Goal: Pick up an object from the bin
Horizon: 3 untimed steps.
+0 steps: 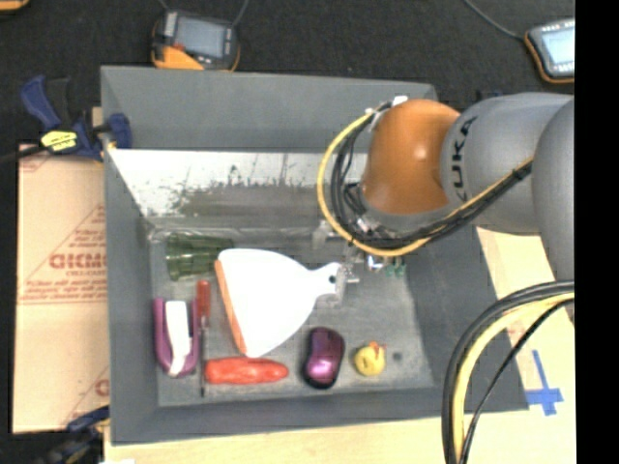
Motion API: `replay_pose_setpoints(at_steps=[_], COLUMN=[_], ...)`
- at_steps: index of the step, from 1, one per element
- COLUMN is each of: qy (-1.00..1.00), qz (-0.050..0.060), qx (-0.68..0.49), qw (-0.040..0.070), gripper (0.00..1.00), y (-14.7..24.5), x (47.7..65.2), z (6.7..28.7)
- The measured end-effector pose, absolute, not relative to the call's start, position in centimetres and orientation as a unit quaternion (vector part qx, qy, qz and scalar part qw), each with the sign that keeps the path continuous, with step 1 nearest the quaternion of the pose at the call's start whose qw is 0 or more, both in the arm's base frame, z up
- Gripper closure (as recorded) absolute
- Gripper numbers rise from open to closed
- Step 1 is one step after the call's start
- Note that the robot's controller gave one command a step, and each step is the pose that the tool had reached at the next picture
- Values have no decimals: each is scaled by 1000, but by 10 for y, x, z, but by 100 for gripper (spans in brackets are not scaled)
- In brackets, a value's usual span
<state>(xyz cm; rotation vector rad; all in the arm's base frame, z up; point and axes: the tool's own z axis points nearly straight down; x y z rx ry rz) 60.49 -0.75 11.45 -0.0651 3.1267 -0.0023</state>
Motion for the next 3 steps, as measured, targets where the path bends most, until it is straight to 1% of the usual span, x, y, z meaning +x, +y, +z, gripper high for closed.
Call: replay_pose_setpoints(at_steps=[1, 2, 3], qy=[1000, 1000, 1000], qz=[0, 0, 0], qx=[-7, -4, 14], qw=[7, 8, 10], gripper=[0, 0, 0], y=[-4, 7, -5], x=[625, 612, 620], z=[126, 115, 71])
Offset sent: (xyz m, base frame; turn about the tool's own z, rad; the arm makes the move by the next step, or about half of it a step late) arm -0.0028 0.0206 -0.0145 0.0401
